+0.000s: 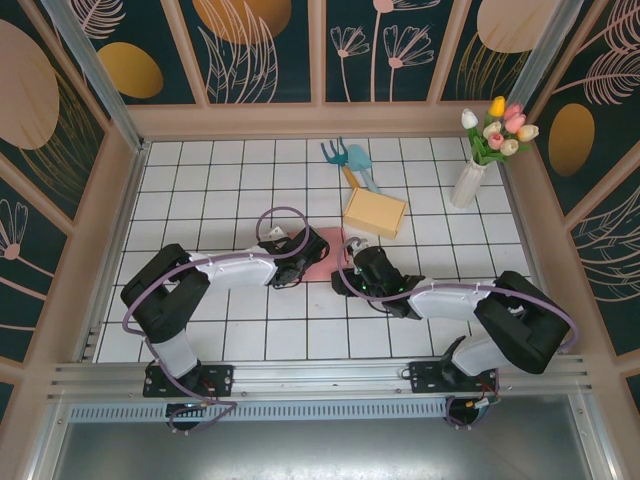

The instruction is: Fold the paper box

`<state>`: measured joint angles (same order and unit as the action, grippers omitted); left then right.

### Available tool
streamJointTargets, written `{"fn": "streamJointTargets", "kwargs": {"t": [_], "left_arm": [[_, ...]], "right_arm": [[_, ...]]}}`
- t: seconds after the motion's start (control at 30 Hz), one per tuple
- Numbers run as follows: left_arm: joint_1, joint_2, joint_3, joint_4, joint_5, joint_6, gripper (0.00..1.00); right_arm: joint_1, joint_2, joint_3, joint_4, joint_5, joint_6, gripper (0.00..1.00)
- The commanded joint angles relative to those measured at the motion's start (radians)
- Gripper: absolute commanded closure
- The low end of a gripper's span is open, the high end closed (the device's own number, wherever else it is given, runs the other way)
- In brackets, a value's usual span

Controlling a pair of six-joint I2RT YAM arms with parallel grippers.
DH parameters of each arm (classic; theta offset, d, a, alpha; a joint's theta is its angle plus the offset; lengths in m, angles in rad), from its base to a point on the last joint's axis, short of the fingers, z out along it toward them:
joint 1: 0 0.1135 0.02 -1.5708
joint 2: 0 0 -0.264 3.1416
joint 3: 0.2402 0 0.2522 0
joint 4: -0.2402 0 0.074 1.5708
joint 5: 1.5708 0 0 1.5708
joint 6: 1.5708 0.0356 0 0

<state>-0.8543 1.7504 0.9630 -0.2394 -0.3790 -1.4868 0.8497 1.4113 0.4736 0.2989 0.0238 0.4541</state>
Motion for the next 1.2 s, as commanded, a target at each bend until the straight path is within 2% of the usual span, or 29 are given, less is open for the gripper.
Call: {"fn": "streamJointTargets", "kwargs": {"t": [0.0, 0.3, 0.63, 1.17], "left_arm": [[0.009, 0.067, -0.028, -0.118, 0.04, 0.002, 0.19], [0.009, 0.07, -0.034, -0.112, 0.042, 0.002, 0.19], [0.008, 0.072, -0.032, -0.112, 0.042, 0.002, 0.19], [0.008, 0.089, -0.046, -0.098, 0.036, 0.004, 0.22]], "right_arm": [[0.01, -0.019, 0.008, 0.089, -0.074, 0.004, 0.52], [0.014, -0.037, 0.008, 0.034, 0.042, -0.023, 0.51], [0.014, -0.004, -0.004, 0.092, 0.007, -0.023, 0.52], [0.014, 0.05, -0.089, 0.244, 0.053, -0.056, 0.56]]}}
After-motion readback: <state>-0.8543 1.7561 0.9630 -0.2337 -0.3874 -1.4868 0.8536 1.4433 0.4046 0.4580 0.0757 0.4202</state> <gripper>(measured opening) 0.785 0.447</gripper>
